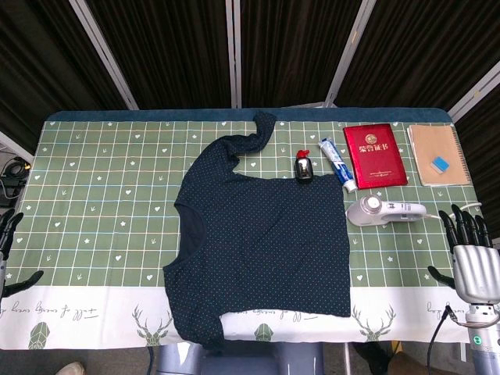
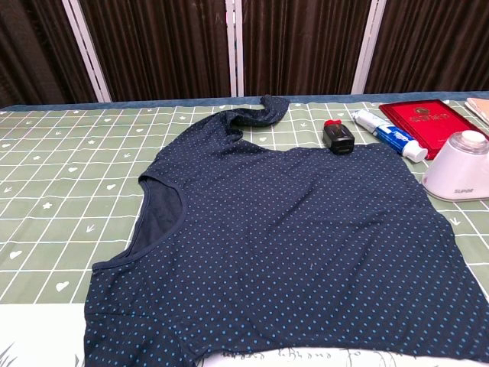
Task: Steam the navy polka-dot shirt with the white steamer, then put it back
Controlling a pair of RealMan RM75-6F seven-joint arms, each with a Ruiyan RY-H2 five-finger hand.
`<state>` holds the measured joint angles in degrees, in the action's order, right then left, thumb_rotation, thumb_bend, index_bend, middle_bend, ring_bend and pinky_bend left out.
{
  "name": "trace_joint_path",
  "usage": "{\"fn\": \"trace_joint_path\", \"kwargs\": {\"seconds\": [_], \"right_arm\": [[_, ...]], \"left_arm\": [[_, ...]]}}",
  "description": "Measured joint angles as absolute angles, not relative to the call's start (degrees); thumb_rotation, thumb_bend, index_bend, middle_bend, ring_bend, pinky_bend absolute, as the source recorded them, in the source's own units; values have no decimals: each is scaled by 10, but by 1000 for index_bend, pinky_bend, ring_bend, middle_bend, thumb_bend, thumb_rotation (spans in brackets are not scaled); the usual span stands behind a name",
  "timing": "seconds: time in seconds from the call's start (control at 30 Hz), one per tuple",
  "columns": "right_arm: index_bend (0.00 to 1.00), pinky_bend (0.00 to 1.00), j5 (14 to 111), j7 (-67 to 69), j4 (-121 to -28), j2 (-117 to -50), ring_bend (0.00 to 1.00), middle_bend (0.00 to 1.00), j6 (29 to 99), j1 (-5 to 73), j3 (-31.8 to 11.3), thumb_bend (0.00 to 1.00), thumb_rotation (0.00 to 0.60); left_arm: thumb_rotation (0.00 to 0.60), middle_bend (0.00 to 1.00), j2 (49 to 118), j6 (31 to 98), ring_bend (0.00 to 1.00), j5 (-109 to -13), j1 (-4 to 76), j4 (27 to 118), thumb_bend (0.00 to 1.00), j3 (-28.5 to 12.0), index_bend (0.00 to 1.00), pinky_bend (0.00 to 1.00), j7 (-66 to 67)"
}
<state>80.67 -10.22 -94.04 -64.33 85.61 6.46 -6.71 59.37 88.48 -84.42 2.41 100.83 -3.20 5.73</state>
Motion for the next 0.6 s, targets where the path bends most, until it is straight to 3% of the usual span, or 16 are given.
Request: {"fn": "trace_joint_path", "kwargs": {"seconds": [0.33, 0.47, 0.6], "right_arm": [[0, 0, 804, -97, -922, -654, 0, 0, 823, 79, -67, 4, 600], [0, 0, 799, -90, -888, -667, 0, 0, 777, 107, -72, 199, 600], [0, 0, 794, -92, -830, -693, 0, 0, 741, 144, -84, 304, 600]], "left_arm": [[600, 0, 589, 891, 0, -848, 22, 1007, 0, -34, 0, 0, 43], [600, 0, 591, 890, 0, -847, 23, 1005, 0, -36, 0, 0, 41], [600, 0, 594, 883, 0, -836, 27, 1002, 0, -40, 0, 0, 45]]}}
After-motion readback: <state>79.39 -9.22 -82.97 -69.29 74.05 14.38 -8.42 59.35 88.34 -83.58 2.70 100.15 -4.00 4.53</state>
